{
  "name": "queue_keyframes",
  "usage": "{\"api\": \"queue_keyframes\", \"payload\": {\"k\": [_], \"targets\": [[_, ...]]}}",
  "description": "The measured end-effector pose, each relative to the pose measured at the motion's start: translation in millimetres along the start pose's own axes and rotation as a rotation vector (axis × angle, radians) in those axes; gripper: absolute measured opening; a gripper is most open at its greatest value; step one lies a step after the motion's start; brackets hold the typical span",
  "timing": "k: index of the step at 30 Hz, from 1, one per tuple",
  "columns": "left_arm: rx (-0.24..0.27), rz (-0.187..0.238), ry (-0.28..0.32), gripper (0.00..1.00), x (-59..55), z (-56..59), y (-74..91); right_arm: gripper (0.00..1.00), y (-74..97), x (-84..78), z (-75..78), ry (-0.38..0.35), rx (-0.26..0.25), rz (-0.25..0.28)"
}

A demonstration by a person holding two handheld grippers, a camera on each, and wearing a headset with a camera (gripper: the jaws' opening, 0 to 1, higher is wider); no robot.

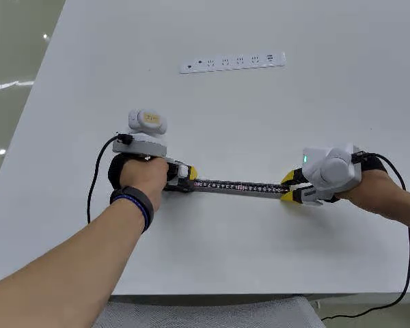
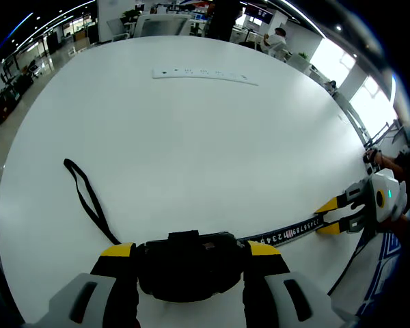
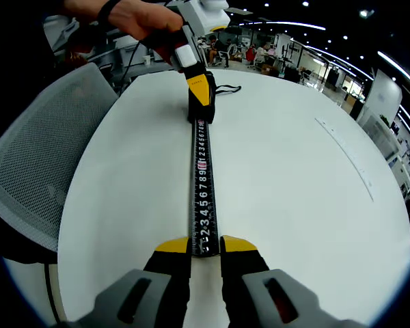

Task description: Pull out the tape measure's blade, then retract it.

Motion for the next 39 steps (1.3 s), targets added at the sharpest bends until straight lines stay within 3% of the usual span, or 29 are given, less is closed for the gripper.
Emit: {"api": "queue_keyframes", "payload": {"k": [29, 37, 39], "targets": [[-0.002, -0.002, 0.007, 0.59, 0.3, 0.8, 0.9, 0.15, -17.9, 12.2, -0.9, 0.002, -0.002, 0.023], [-0.008, 0.001, 0.007, 0.60, 0.2, 0.5, 1.1, 0.16, -13.4, 6.9, -2.3, -0.007, -0.001, 0.024], [-0.015, -0.008, 0.004, 0.60, 0.8, -0.2, 0.9, 0.16, -11.2, 4.7, -1.5, -0.041, 0.002, 0.036]]}}
Point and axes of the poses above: the centre of the closed fingertips' face, and the gripper's own axes: y roughly backward along the fingers, z roughly to its right, x roughly out of its top, the point moved 7 cm from there along y, roughly backward along the fingers, and after that the axes turned 9 degrees about z, right-handed, at the moved point
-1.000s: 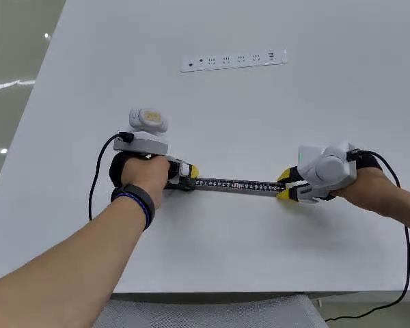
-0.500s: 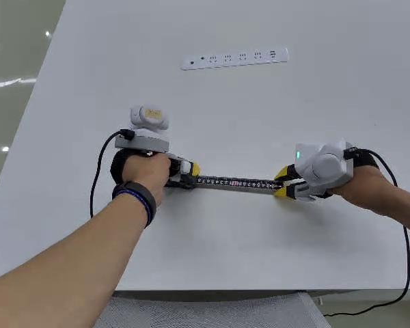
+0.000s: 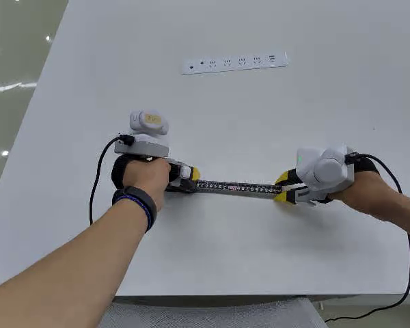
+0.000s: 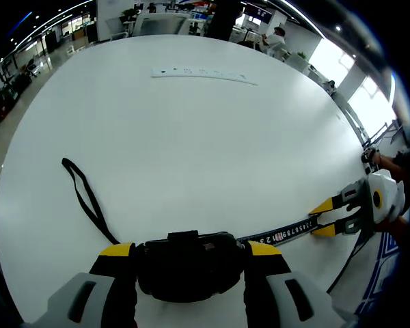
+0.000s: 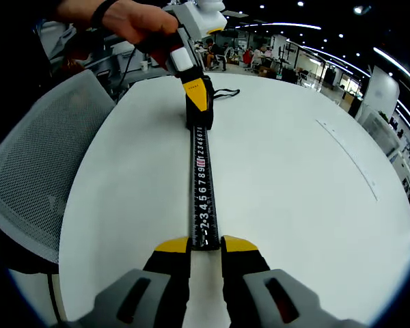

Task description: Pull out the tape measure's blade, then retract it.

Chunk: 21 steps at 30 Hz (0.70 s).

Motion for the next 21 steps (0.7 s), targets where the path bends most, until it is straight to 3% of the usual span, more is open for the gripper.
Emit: {"api": "queue_keyframes", "payload": {"k": [15, 21], "targets": [[-0.010, -0.045, -0.003, 0.62, 1.9, -0.4, -5.0, 0.16, -8.2, 2.9, -1.9, -0.020, 0.013, 0.031], [-0.001, -0.027, 0.003, 0.61, 0.8, -1.0, -4.5, 0.15, -8.1, 3.1, -2.4, -0.024, 0.008, 0.036]]}}
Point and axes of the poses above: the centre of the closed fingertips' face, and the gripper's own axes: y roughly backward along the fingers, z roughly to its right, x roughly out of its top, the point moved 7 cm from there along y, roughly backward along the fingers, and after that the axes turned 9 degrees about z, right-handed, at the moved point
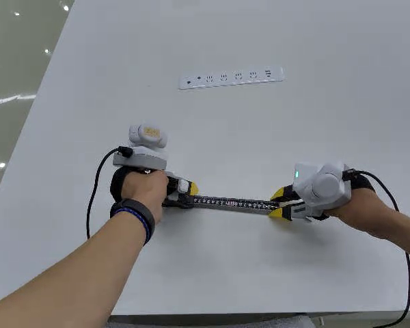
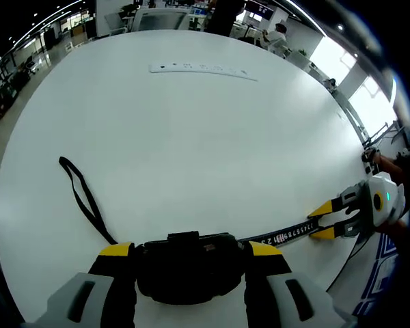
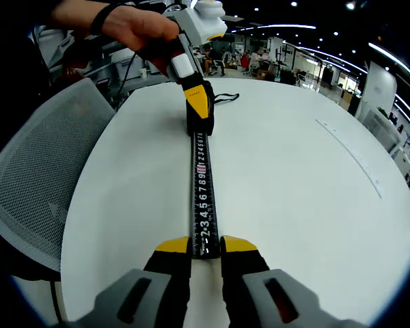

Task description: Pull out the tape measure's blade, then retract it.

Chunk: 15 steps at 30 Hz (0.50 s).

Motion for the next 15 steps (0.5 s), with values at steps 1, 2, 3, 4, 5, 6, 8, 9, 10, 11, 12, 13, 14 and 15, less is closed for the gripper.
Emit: {"api": "queue_keyframes", "payload": {"k": [1, 2, 3, 4, 5, 6, 8, 9, 10, 11, 12, 13, 14, 15], "targets": [[0.001, 0.002, -0.004, 0.61, -0.1, 0.2, 0.1, 0.15, 0.1, 0.1, -0.1, 0.001, 0.000, 0.001], [0.002, 0.002, -0.006, 0.61, -0.4, 0.4, 0.3, 0.15, -0.1, 0.3, -0.1, 0.001, -0.001, 0.000], [0.003, 0.003, -0.009, 0.61, -0.3, 0.6, 0.2, 0.15, -0.1, 0.2, -0.1, 0.002, -0.001, 0.000], [0.005, 0.004, -0.011, 0.60, -0.5, 0.7, 0.4, 0.15, -0.2, 0.3, 0.1, 0.002, -0.001, 0.001], [0.006, 0.003, -0.011, 0.60, -0.6, 0.7, 0.5, 0.15, -0.1, 0.3, 0.1, 0.003, -0.002, 0.001], [0.008, 0.003, -0.016, 0.60, -1.2, 1.2, 1.2, 0.15, -0.1, 0.3, 0.1, 0.004, 0.000, 0.001], [0.008, 0.006, -0.026, 0.60, -1.6, 1.2, 1.5, 0.15, -0.6, 1.1, -0.1, 0.008, -0.003, 0.006], [0.004, 0.010, -0.022, 0.60, -1.8, 0.7, 1.7, 0.15, -3.4, 3.8, -2.5, 0.004, -0.003, 0.013], [0.005, 0.009, -0.024, 0.60, -1.7, 1.0, 1.5, 0.15, -5.6, 5.5, -3.1, 0.004, -0.005, 0.014], [0.006, 0.009, -0.024, 0.60, -1.6, 1.1, 1.4, 0.15, -8.2, 8.1, -3.2, 0.014, -0.004, 0.018], [0.005, 0.009, -0.021, 0.60, -1.7, 1.0, 1.6, 0.15, -12.0, 11.6, -2.6, 0.021, -0.004, 0.021], [0.004, 0.011, -0.019, 0.60, -1.6, 1.0, 1.6, 0.15, -14.0, 13.2, -2.2, 0.026, -0.004, 0.023], [0.002, 0.010, -0.020, 0.60, -1.9, 1.0, 1.9, 0.15, -17.0, 15.3, -1.7, 0.040, 0.001, 0.027], [0.000, 0.009, -0.021, 0.60, -1.9, 0.9, 1.9, 0.15, -18.2, 15.7, -1.5, 0.040, 0.002, 0.025]]}}
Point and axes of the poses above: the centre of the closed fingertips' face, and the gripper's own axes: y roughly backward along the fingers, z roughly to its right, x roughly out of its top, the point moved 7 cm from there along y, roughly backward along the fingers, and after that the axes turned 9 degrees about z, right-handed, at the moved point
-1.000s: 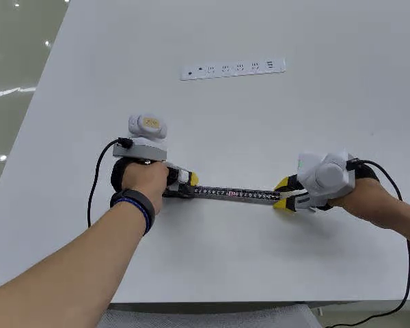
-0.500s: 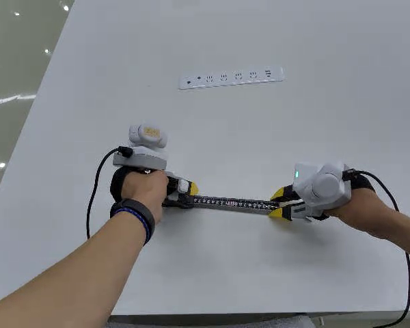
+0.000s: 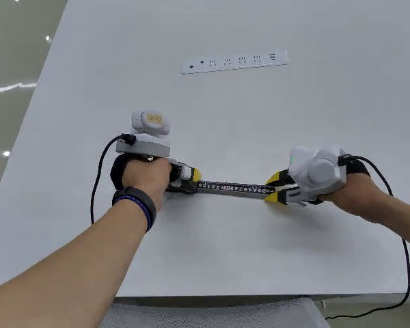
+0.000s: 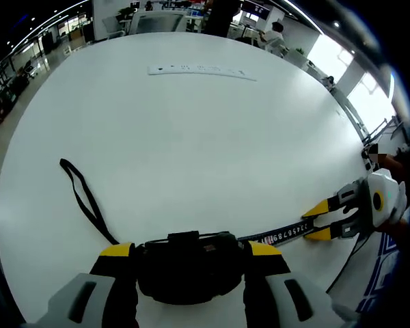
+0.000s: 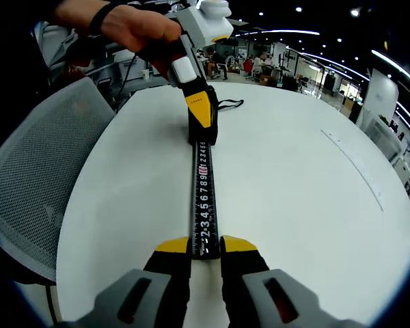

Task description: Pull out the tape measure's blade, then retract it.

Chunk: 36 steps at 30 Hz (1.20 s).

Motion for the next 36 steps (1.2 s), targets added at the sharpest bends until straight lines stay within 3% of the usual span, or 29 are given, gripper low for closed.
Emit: {"api": "queue_keyframes", "payload": {"k": [19, 36], "targets": [[-0.005, 0.004, 0.019, 0.60, -0.1, 0.1, 0.1, 0.15, -9.1, 7.0, -0.1, 0.034, 0.002, -0.004], [0.000, 0.006, 0.028, 0.61, 0.9, 1.2, -1.0, 0.15, -9.5, 7.6, 0.0, 0.012, -0.005, 0.013]]}}
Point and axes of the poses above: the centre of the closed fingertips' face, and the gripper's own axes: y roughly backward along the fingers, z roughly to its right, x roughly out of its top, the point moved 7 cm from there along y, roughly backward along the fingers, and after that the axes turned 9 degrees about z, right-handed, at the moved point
